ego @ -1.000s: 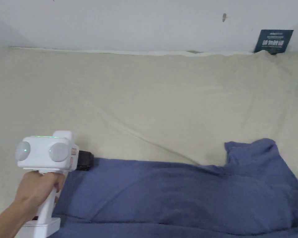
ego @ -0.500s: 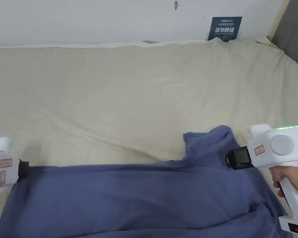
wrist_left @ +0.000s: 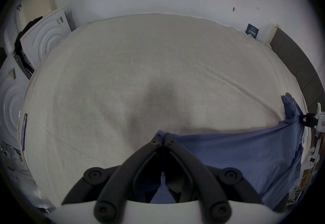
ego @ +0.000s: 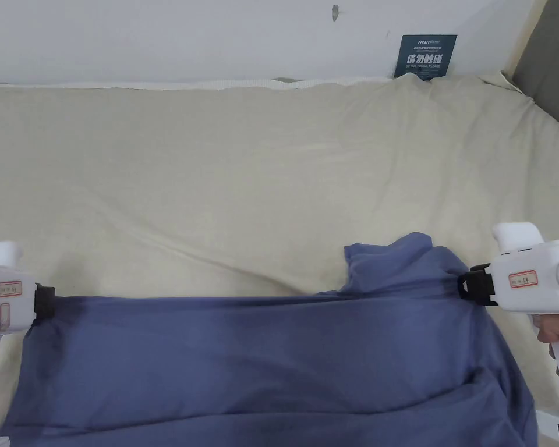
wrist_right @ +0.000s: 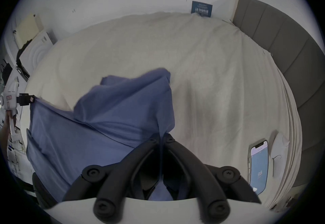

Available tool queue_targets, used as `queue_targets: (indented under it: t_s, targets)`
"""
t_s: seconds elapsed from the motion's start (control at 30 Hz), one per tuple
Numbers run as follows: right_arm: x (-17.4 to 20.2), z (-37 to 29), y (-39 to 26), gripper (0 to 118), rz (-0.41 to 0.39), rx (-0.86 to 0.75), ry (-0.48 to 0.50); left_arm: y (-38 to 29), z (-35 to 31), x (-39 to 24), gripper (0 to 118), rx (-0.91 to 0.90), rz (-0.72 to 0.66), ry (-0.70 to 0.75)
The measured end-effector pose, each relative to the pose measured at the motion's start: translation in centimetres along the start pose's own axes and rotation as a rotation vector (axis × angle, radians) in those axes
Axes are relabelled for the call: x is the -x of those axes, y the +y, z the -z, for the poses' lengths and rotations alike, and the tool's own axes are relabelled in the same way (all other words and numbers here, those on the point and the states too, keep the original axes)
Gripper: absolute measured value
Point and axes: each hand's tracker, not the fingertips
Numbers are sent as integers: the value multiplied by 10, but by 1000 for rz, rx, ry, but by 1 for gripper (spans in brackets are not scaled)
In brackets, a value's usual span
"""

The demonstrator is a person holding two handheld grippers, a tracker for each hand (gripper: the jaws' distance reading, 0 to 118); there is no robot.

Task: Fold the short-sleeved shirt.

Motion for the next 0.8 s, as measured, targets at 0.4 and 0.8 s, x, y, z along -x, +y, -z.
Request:
queue_targets:
  t_s: [0.4, 0.8]
  targets:
    - [-3, -90, -44, 4, 58, -106, 53, -44, -91, 24, 0, -86, -47, -49]
    - [-3, -152, -149, 4, 109, -158, 75, -147, -162, 39, 0, -107, -69, -68]
